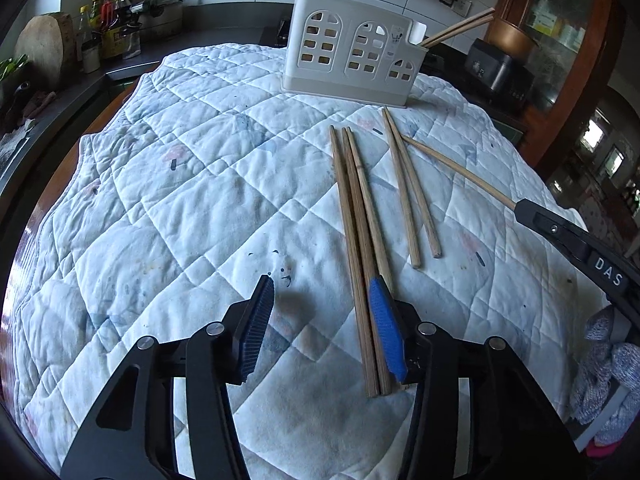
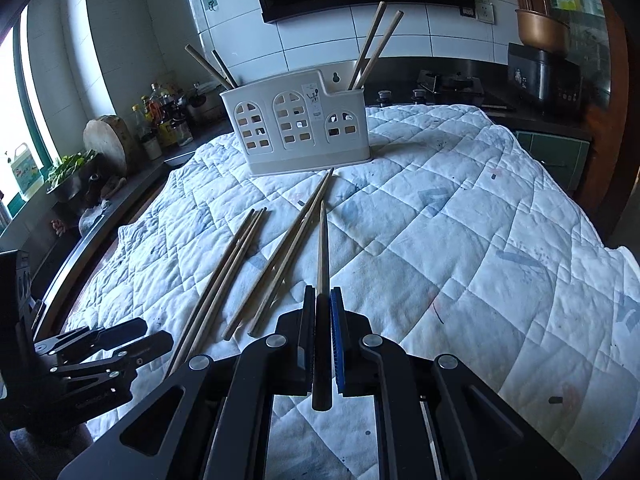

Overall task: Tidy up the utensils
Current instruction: 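Close the right tool on a chopstick while the left tool straddles another, then close the left tool on a chopstick while the right tool holds its chopstick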

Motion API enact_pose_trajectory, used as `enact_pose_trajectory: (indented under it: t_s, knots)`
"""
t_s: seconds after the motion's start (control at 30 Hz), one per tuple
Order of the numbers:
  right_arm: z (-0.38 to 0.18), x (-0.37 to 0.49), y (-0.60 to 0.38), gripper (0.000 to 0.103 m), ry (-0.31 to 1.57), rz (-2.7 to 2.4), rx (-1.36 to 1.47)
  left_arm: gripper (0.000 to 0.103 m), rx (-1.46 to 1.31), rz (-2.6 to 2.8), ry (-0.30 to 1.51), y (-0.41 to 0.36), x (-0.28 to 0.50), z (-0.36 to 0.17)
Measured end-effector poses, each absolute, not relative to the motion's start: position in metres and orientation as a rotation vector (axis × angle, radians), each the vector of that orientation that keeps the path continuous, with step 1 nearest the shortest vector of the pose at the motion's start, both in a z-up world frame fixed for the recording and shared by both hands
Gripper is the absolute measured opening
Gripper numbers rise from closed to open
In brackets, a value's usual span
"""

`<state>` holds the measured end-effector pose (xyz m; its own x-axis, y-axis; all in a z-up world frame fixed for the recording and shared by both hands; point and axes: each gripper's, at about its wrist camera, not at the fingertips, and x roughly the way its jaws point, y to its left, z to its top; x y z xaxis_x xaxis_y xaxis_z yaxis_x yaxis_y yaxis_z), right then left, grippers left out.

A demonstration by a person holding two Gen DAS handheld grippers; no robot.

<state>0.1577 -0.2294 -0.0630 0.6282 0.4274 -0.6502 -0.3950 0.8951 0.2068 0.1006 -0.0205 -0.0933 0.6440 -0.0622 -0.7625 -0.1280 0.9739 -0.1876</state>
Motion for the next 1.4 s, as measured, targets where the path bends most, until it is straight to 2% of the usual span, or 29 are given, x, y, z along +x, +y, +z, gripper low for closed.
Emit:
enact_pose_trajectory:
  t_s: [0.13, 0.27, 0.77, 1.4]
  knots:
    - [-0.061, 0.155, -0.234, 0.007, 0.750, 0.479, 0.060, 0.044, -0.212, 0.038, 0.877, -0.026, 0.105, -0.094]
    - [-0.060, 0.154, -0.237, 0.007, 0.744, 0.482, 0.069, 0.033, -0.195, 0.039, 0.893, -0.030, 0.111, -0.098]
    - [-0.064, 0.153, -0.243, 0.006, 0.755, 0.483, 0.075, 0.016, -0.164, 0.059, 0.915, -0.035, 0.120, -0.102]
    - [-0.097, 0.153, -0.229, 0.010, 0.870, 0.475, -0.016, 0.015, -0.228, 0.036, 0.895, -0.030, 0.117, -0.104]
